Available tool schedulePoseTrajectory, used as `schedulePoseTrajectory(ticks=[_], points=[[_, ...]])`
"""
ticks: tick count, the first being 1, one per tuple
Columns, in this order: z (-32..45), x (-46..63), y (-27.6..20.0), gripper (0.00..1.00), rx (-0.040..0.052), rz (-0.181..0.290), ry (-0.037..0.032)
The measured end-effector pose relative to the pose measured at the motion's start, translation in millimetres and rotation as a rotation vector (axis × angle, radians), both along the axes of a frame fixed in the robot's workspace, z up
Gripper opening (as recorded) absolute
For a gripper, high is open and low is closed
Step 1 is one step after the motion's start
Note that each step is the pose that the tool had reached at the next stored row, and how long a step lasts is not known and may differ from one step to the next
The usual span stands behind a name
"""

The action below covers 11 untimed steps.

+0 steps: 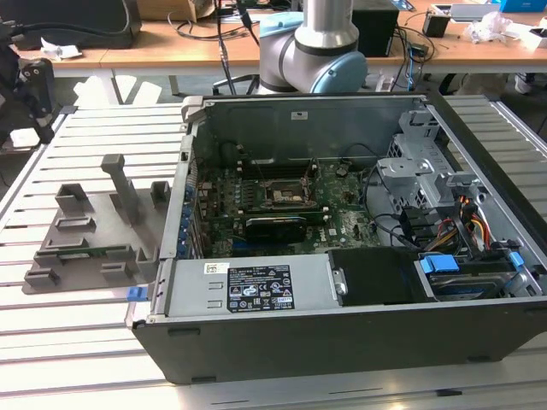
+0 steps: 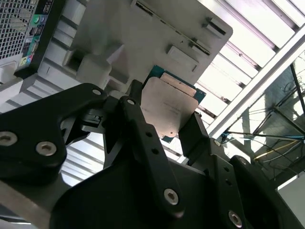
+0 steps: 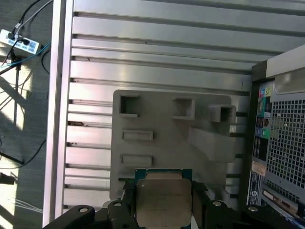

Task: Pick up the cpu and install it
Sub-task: 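Pick up the cpu and move it towards the insertion slot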

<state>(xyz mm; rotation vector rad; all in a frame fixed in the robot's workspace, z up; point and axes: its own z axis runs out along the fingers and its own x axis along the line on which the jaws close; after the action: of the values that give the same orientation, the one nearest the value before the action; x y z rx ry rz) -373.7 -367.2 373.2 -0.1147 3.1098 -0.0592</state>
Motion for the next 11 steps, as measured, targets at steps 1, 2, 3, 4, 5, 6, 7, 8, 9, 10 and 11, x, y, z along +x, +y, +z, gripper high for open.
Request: schedulePoseTrajectory(ticks=[1, 2, 3, 4, 5, 6, 7, 8, 9, 10, 11], points=[[0.0, 13.5, 0.5, 0.55, 0.0000, 0.000, 0.0000], [0.0, 15.4, 0.6, 0.55, 0.0000, 0.000, 0.0001], [0.0, 17.4, 0.6, 0.55, 0.0000, 0.000, 0.0001], [0.0, 19.4, 0.7, 0.55, 0.0000, 0.000, 0.0001], [0.0, 21.6, 0.7, 0.55, 0.0000, 0.000, 0.0001], [0.0, 24.6, 0.8, 0.55, 0.0001, 0.000, 0.0000], [0.0, 28.2, 1.1, 0.55, 0.0000, 0.000, 0.0000], [0.0, 30.0, 1.2, 0.55, 0.0000, 0.000, 0.0000], [0.0, 32.1, 1.3, 0.55, 0.0000, 0.000, 0.0001], [0.0, 35.9, 1.6, 0.55, 0.0000, 0.000, 0.0001], [0.0, 39.7, 1.9, 0.55, 0.0000, 0.000, 0.0000]])
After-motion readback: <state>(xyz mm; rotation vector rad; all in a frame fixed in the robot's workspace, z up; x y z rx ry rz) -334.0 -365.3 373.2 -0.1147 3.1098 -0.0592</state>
